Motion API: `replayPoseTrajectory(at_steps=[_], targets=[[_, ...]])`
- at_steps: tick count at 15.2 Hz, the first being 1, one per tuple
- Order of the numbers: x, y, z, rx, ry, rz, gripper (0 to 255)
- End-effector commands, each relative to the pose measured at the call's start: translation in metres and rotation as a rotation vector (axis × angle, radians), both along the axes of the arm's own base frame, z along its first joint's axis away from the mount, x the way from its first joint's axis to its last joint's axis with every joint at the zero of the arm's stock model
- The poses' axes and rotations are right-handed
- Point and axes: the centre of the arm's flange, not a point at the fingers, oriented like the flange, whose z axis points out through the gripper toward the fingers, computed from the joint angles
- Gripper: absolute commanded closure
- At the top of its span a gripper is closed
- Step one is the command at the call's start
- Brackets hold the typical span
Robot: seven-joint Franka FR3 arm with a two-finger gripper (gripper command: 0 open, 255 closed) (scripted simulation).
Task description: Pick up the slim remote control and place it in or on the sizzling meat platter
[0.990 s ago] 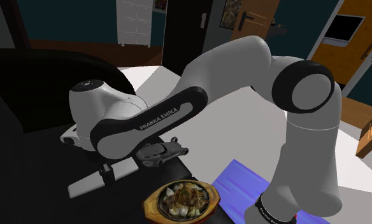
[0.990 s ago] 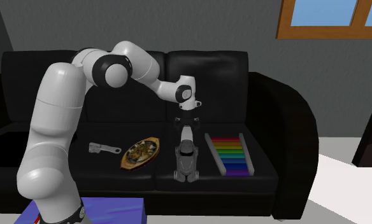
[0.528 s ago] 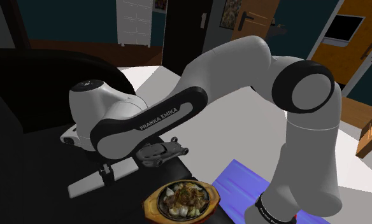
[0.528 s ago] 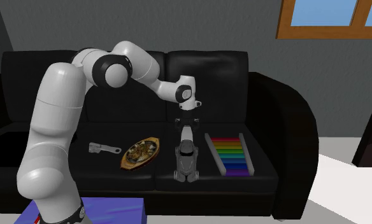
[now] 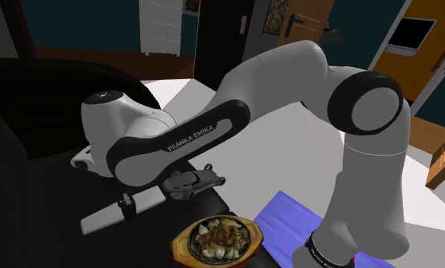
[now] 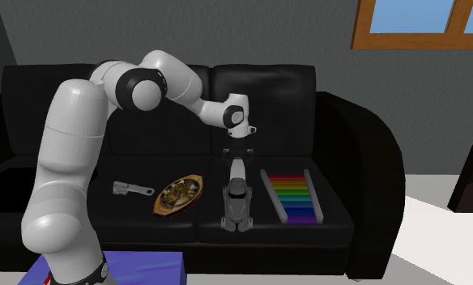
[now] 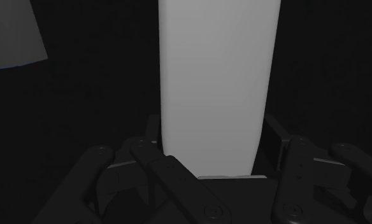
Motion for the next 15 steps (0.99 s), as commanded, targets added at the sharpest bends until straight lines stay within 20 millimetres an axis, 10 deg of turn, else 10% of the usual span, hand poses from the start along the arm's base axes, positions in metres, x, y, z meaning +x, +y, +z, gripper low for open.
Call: replayPoseTrajectory(at_steps=[1, 15], targets=[[-0.001, 0.0, 0.011, 0.0, 0.0, 0.0, 255], [-0.001, 0.0, 0.085, 0.0, 0.0, 0.0, 255]])
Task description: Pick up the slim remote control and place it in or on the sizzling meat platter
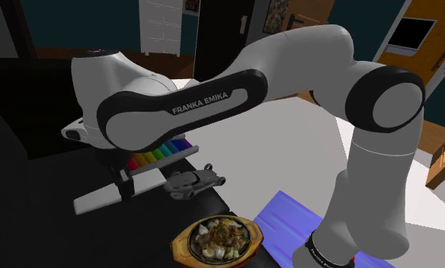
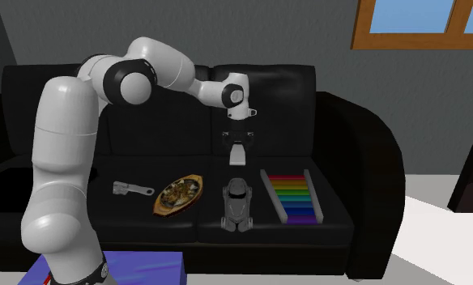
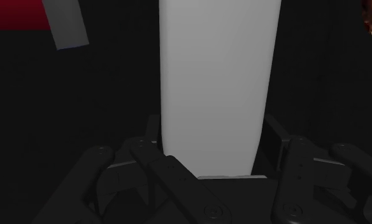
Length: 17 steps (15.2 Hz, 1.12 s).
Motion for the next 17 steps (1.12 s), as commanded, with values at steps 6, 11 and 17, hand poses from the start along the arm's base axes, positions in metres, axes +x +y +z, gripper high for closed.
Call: replayPoseTrajectory(at_steps=[6, 11, 17], targets=[[0.0, 0.0, 0.033, 0.0, 0.0, 0.0, 255], [-0.058, -0.033, 0.033, 0.0, 0.0, 0.0, 255], [-0.127, -0.071, 0.034, 0.0, 0.0, 0.0, 255]])
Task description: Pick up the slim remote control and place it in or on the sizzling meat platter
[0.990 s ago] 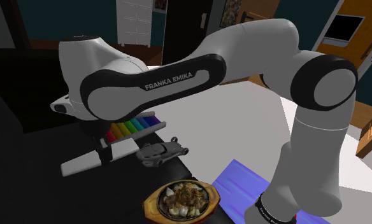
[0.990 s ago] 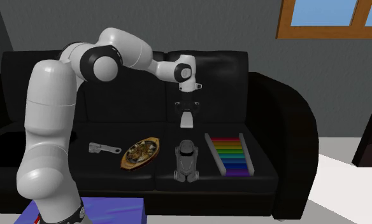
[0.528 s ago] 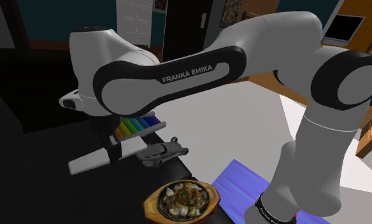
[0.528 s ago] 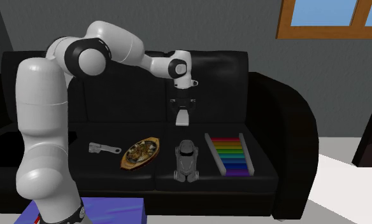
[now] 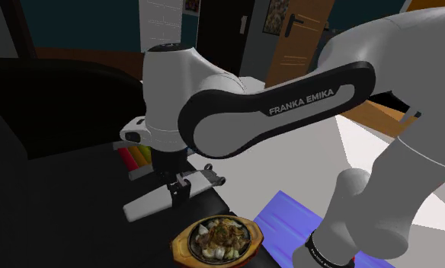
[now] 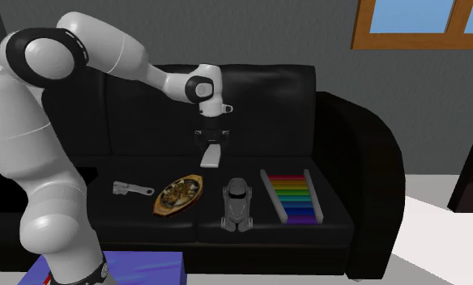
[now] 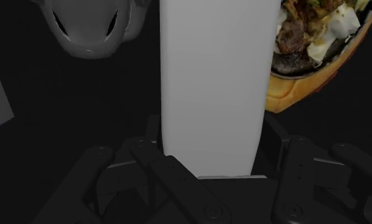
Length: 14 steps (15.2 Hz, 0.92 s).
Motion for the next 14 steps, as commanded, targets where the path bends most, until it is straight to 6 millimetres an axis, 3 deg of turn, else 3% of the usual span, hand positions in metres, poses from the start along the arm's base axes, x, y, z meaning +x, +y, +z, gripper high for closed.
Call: replayPoseTrajectory(at_steps=[1, 10, 14], targets=[[-0.024, -0.012, 0.0, 0.0, 0.0, -0.001, 255], [-0.132, -0.073, 0.001, 0.0, 0.0, -0.001, 255], [-0.132, -0.073, -0.02, 0.0, 0.0, -0.001, 255]])
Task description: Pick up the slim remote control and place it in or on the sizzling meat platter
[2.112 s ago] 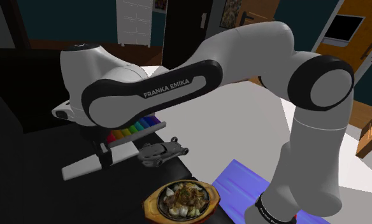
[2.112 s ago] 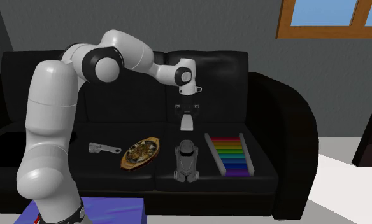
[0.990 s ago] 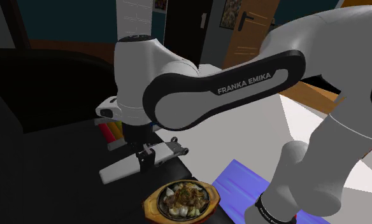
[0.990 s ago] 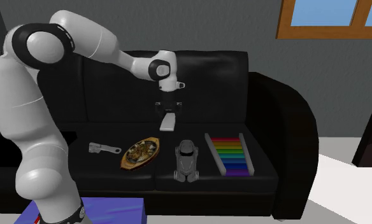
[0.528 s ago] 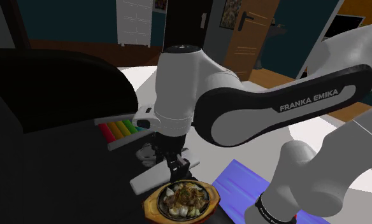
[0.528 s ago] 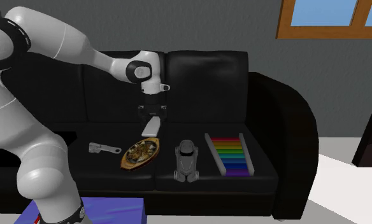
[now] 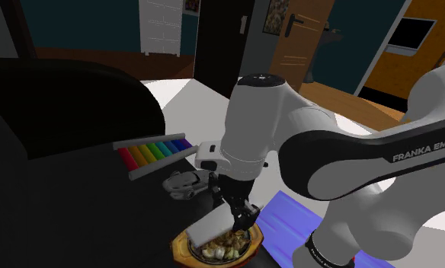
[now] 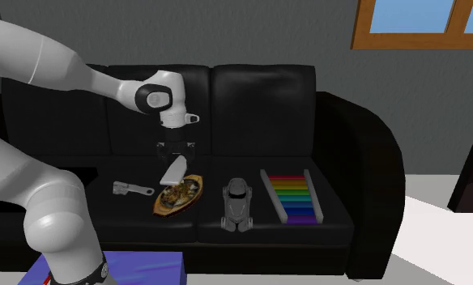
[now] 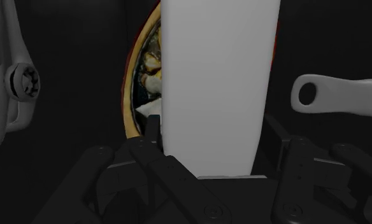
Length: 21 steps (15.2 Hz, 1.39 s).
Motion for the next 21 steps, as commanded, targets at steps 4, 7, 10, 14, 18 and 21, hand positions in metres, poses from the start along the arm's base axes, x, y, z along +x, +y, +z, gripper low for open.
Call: replayPoseTrajectory(at_steps=[4, 7, 10, 14, 18, 21], targets=[[-0.001, -0.001, -0.026, 0.001, 0.0, 0.0, 255], [-0.001, -0.001, -0.042, 0.001, 0.0, 0.0, 255], [-0.001, -0.001, -0.056, 0.001, 0.0, 0.0, 255], [-0.001, -0.001, -0.056, 0.001, 0.0, 0.0, 255], [-0.001, -0.001, -0.056, 0.001, 0.0, 0.0, 0], [-0.001, -0.001, -0.056, 0.001, 0.0, 0.0, 0]])
